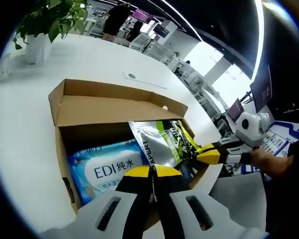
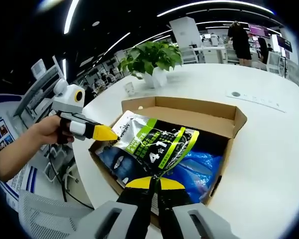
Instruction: Operate the shoe box by opening the lid, removing the specified soft item, and placing it in the target area until the item is outside and the box remains undamaged.
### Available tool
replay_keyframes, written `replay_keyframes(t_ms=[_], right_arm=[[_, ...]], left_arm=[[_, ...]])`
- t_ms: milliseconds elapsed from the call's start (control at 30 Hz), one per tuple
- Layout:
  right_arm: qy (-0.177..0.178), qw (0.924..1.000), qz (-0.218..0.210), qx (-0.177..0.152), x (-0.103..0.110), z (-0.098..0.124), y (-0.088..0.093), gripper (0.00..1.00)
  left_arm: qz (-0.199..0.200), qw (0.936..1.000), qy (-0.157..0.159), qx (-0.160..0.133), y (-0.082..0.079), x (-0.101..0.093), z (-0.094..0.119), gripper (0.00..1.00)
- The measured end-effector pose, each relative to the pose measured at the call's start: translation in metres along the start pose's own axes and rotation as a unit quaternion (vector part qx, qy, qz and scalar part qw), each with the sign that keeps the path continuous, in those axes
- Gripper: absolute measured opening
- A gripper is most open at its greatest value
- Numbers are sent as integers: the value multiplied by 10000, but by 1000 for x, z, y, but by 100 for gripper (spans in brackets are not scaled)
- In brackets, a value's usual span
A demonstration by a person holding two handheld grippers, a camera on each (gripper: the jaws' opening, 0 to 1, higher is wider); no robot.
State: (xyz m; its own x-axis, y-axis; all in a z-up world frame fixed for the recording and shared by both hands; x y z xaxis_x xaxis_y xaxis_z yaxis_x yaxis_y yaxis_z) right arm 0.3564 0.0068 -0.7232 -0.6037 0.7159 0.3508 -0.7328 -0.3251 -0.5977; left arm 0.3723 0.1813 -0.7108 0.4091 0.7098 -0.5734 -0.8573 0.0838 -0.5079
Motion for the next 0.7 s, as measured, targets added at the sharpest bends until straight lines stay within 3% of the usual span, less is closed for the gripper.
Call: replay_keyframes(t_ms=[700], right_arm=[[229,9994,-149,-188,-23,39,0,0]], left_arm=[[-280,9993,229,122,-18,-29,-25,0]])
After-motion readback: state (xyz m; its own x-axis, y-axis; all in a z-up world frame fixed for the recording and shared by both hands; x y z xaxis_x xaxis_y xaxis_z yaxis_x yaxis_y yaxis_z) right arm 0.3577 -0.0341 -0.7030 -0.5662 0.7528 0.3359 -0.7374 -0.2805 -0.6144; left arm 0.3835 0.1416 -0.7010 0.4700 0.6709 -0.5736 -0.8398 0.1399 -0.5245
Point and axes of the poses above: the point that each gripper's makers call its tool centre point, and the gripper's own axes: z roughly backward along the fingers, x roughly to its left, y roughly out of its underside, the point moved 5 cm from there along z, roughly backward along the fingers, and after that the axes turned 8 degrees about x, right-handed, at the moved point
